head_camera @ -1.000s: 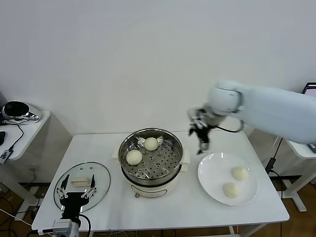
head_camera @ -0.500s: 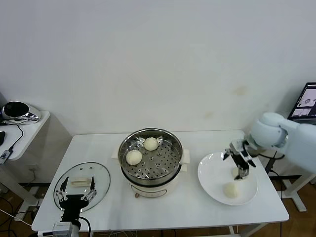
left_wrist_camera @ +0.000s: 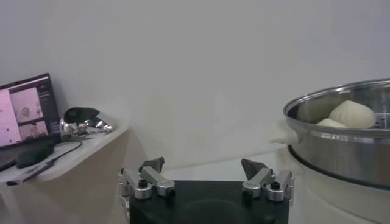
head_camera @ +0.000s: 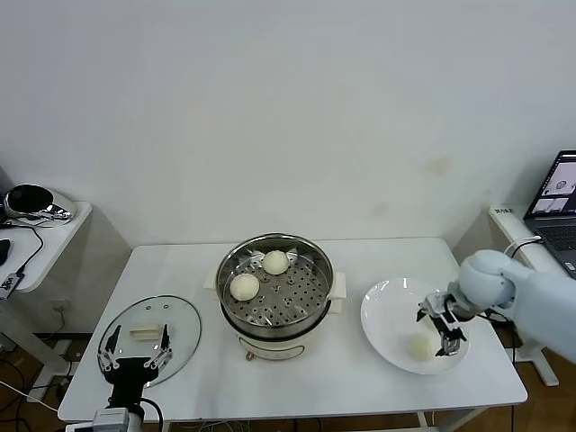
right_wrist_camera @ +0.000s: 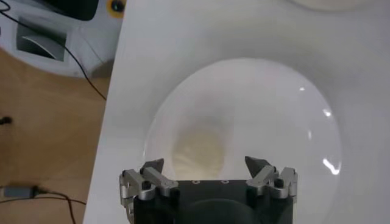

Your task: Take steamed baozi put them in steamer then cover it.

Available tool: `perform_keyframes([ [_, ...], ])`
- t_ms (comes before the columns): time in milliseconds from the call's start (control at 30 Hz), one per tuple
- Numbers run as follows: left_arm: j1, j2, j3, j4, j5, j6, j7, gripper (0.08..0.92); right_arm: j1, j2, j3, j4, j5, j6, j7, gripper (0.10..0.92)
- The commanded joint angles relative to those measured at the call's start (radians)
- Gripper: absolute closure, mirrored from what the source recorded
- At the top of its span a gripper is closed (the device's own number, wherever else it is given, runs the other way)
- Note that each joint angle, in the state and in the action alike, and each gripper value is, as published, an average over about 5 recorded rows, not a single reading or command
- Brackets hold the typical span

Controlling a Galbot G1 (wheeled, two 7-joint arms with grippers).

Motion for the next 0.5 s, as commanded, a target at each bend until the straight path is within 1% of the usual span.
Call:
perform_keyframes([
  [33,0.000,0.000,-0.001,0.000,-0.001,0.000,0.000,0.177,-0.132,0.043,0.092,-0.095,-0.055,0.014,0.018,0.203],
  [333,-0.005,0.003,-0.002,0.005,-0.003,-0.001,0.000,0.177,-0.166,0.093,0.120,-0.137,-0.063,0.013,0.032,0.206],
  [500,-0.006,0.002,-0.002,0.006,-0.004,-0.001,0.000,0.177,-0.173,0.107,0.129,-0.148,-0.073,0.014,0.034,0.231],
])
